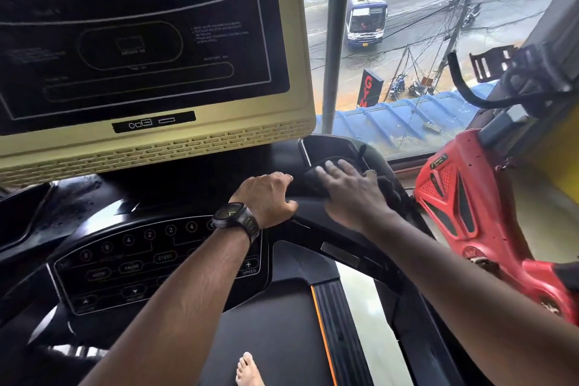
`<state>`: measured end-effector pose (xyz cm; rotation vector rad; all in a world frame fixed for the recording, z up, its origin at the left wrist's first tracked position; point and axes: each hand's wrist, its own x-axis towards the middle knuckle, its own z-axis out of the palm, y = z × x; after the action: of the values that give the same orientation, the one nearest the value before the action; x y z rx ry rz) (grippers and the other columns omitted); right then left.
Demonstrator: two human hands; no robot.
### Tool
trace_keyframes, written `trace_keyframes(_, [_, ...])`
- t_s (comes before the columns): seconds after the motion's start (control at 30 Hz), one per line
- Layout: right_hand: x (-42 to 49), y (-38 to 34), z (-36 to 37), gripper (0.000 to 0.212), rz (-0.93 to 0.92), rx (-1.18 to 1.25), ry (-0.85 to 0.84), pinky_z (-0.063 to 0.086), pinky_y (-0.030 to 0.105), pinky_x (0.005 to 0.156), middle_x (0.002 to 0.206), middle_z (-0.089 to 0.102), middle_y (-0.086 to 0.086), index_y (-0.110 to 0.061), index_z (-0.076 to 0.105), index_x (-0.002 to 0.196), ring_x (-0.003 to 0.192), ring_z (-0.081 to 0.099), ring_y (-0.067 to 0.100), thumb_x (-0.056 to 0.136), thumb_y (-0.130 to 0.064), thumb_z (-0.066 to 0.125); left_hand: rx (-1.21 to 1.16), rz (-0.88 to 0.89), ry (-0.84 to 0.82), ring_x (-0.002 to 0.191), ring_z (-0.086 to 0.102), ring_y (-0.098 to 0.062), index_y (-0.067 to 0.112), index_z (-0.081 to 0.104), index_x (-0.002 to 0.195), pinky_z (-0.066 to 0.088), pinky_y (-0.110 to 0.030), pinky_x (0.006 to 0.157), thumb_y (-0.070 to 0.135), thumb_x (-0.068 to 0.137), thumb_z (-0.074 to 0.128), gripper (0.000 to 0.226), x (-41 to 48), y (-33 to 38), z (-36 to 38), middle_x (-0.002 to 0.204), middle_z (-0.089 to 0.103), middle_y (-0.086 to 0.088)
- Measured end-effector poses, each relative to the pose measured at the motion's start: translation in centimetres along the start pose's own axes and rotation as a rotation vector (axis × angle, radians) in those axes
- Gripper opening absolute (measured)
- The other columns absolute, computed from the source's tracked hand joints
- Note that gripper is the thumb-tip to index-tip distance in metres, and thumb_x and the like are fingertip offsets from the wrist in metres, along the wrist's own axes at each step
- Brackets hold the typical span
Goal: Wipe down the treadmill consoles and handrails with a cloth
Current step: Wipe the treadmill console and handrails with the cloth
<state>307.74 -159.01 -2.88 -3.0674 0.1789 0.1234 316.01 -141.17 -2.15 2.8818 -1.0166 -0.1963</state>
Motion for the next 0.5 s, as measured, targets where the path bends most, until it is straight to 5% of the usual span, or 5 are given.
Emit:
trace_keyframes(0.1, [-0.5, 1.0, 2.3, 0.077, -0.128, -0.133, 0.057, 0.014, 0.074, 0.115, 0.171, 0.003, -0.005, -0.036, 0.014, 0.161, 0.157, -0.001, 0.025, 0.095, -0.056, 0.047, 0.006, -0.006, -0.007, 0.121, 0.060, -0.025, 0.022, 0.050, 0.142, 0.048, -0.040, 0.101, 0.043, 0.086, 0.053, 0.061, -0.4, 0.3, -0.2, 0.139, 0.059, 0.002])
trace_keyframes(0.2, [0.1, 2.1, 2.1, 0.075, -0.184, -0.132, 0.051, 0.028, 0.068, 0.111, 0.170, -0.013, -0.006, -0.047, 0.013, 0.159, 0.155, -0.011, 0.035, 0.094, -0.063, 0.047, 0.019, -0.004, -0.012, 0.120, 0.061, -0.024, 0.022, 0.050, 0.143, 0.049, -0.040, 0.100, 0.043, 0.087, 0.053, 0.060, -0.7, 0.4, -0.4, 0.139, 0.060, 0.002])
trace_keyframes(0.4, [-0.5, 2.6, 2.9, 0.073, -0.224, -0.228, 0.114, 0.042, 0.065, 0.101, 0.171, 0.007, 0.003, -0.048, 0.019, 0.157, 0.150, 0.019, 0.045, 0.092, -0.058, 0.051, 0.071, -0.011, 0.007, 0.110, 0.065, -0.024, 0.022, 0.059, 0.127, 0.052, -0.040, 0.092, 0.044, 0.082, 0.049, 0.051, -1.2, 0.6, -0.4, 0.127, 0.066, 0.003])
trace_keyframes(0.5, [0.3, 2.3, 3.0, 0.067, -0.278, -0.239, 0.100, 0.039, 0.064, 0.105, 0.171, 0.004, 0.002, -0.047, 0.018, 0.158, 0.152, 0.012, 0.044, 0.097, -0.062, 0.043, 0.062, -0.013, 0.001, 0.108, 0.065, -0.024, 0.022, 0.059, 0.124, 0.052, -0.040, 0.092, 0.045, 0.082, 0.048, 0.049, -1.0, 0.7, -0.4, 0.125, 0.066, 0.003])
